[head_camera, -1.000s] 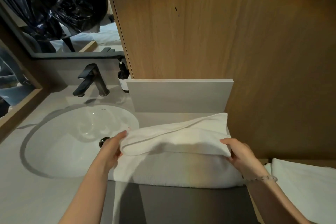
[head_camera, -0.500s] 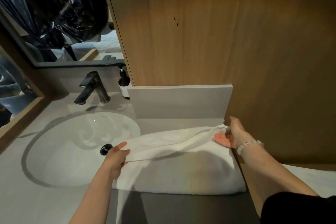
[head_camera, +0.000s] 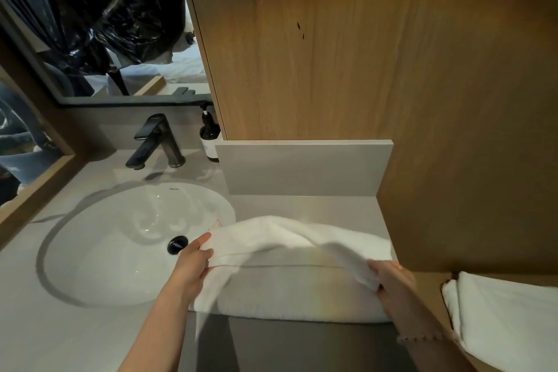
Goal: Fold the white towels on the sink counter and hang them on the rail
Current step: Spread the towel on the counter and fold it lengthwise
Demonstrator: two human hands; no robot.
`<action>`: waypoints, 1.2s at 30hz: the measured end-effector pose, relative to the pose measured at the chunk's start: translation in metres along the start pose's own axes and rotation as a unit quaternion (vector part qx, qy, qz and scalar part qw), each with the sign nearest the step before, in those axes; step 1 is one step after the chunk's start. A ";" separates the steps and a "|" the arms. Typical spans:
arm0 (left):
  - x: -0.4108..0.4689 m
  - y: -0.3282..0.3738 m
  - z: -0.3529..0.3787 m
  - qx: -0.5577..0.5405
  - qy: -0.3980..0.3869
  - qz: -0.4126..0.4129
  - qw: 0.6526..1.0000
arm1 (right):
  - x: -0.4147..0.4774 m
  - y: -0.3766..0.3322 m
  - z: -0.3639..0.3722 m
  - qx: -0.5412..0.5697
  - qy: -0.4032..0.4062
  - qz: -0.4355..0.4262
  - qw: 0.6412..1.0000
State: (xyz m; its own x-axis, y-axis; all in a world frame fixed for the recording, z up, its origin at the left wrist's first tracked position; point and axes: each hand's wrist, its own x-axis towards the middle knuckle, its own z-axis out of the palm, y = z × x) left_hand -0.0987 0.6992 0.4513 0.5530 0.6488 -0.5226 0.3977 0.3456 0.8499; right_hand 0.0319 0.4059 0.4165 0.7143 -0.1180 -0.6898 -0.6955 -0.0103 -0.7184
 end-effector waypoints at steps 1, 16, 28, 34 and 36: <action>0.001 0.000 0.001 -0.003 0.002 -0.002 1.000 | 0.004 -0.008 0.000 0.009 0.010 -0.021 1.000; 0.020 0.053 0.019 -0.058 -0.022 0.016 0.998 | 0.032 -0.081 0.008 0.107 -0.034 -0.048 0.993; 0.020 0.019 0.018 0.212 0.153 0.050 0.964 | 0.021 -0.078 -0.014 -0.158 -0.107 -0.133 0.973; 0.013 0.009 0.015 0.270 0.226 0.095 0.931 | 0.017 -0.072 -0.024 -0.146 -0.163 -0.058 0.974; 0.012 0.011 0.013 0.239 0.228 0.079 0.940 | 0.022 -0.068 -0.030 -0.080 -0.194 -0.026 0.977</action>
State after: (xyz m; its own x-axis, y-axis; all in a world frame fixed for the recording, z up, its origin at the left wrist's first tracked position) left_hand -0.0781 0.7017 0.4532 0.3044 0.9276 -0.2164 0.6815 -0.0533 0.7299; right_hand 0.0923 0.3747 0.4530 0.7028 0.2713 -0.6576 -0.6394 -0.1644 -0.7511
